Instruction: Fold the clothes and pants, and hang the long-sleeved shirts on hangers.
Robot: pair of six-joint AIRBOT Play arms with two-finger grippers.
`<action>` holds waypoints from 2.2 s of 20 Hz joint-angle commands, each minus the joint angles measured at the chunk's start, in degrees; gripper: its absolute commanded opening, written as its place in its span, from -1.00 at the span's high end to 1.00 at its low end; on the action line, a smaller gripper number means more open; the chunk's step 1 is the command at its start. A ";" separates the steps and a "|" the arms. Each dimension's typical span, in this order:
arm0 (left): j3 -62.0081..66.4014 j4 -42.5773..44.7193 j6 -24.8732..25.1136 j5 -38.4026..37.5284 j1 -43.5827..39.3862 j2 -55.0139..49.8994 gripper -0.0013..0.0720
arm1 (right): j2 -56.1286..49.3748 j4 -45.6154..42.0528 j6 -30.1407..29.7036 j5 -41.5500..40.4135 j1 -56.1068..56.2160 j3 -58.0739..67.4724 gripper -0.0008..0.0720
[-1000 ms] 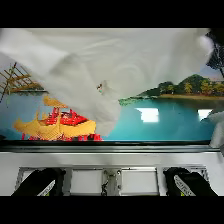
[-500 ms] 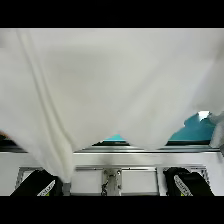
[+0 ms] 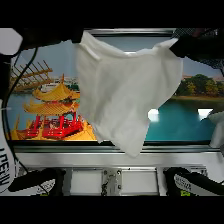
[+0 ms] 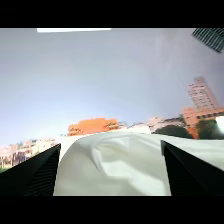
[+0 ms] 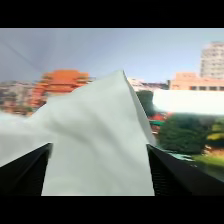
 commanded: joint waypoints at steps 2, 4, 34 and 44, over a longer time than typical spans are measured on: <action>0.00 0.46 -5.53 -11.54 8.22 -9.79 -1.00 | -5.95 -4.07 -4.11 0.90 -6.38 -1.66 -0.87; -4.94 0.37 -4.98 -16.20 10.84 -8.63 -1.00 | -2.01 -4.04 -5.84 0.79 -8.79 -6.80 -0.87; -53.55 -29.18 3.04 7.54 5.09 -0.31 0.92 | -19.23 6.67 -0.09 -21.86 -11.08 -28.46 -0.87; -45.22 -24.55 3.21 5.09 9.84 -2.93 0.92 | -24.28 11.76 -5.46 -18.71 -10.05 -25.46 0.92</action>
